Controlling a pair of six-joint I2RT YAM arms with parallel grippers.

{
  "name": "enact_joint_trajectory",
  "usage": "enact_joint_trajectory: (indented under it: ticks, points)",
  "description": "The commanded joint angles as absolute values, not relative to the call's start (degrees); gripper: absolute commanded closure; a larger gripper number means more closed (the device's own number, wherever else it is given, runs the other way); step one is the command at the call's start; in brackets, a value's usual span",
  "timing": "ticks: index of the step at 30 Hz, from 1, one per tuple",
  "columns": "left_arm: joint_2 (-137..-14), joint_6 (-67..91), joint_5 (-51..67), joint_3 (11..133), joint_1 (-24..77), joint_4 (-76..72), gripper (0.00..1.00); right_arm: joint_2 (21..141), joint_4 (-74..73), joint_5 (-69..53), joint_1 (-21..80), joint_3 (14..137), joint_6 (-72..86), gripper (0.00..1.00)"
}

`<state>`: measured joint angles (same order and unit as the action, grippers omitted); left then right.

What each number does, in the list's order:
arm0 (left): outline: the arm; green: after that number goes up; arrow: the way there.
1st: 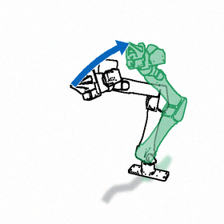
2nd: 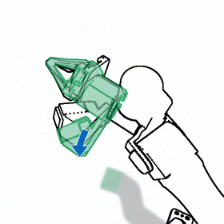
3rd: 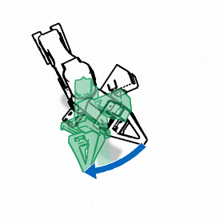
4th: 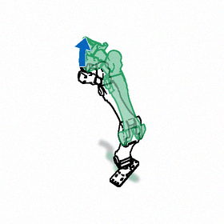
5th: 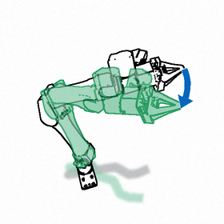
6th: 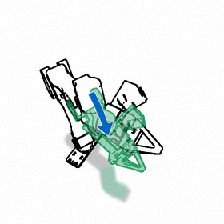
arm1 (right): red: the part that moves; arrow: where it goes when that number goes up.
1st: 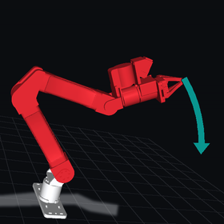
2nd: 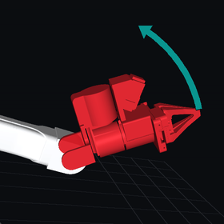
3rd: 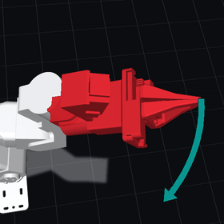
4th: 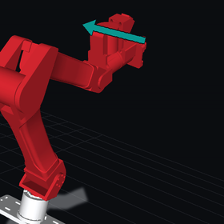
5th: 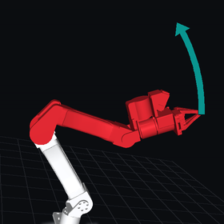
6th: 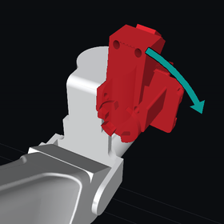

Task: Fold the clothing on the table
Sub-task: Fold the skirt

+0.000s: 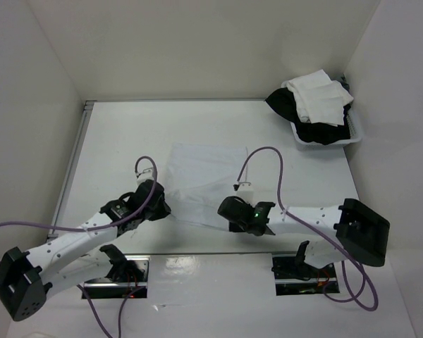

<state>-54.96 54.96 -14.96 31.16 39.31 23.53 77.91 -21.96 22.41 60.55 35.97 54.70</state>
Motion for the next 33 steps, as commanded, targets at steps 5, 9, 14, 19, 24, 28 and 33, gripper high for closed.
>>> enact_joint_trajectory:
  ticks: [5, 9, 14, 19, 24, 28, 33]
  points:
    - [-41.94, 57.92, -13.10, 30.23, 40.69, 27.16, 1.00, 70.14, -30.57, 27.67, 71.45, 37.35, 64.24, 1.00]
    - [-37.97, 57.92, -13.62, 32.95, 40.69, 29.88, 1.00, 65.67, -34.26, 30.57, 71.98, 38.67, 64.78, 1.00]
    - [-44.46, 55.99, -14.94, 37.00, 40.69, 29.36, 1.00, 61.27, -36.83, 32.87, 70.59, 41.92, 62.16, 1.00]
    - [-52.55, 52.92, -18.01, 41.65, 40.69, 26.28, 1.00, 59.16, -36.83, 33.40, 65.40, 44.46, 57.14, 1.00]
    - [-56.33, 49.84, -22.14, 47.98, 40.69, 25.22, 1.00, 57.22, -35.17, 32.18, 57.41, 47.28, 49.06, 1.00]
    - [-59.76, 47.47, -24.60, 52.90, 40.69, 25.22, 1.00, 57.22, -31.65, 27.53, 47.75, 49.74, 41.15, 1.00]
    - [-64.33, 44.82, -25.40, 58.44, 39.38, 24.00, 1.00, 58.79, -28.04, 21.54, 36.32, 51.86, 34.28, 1.00]
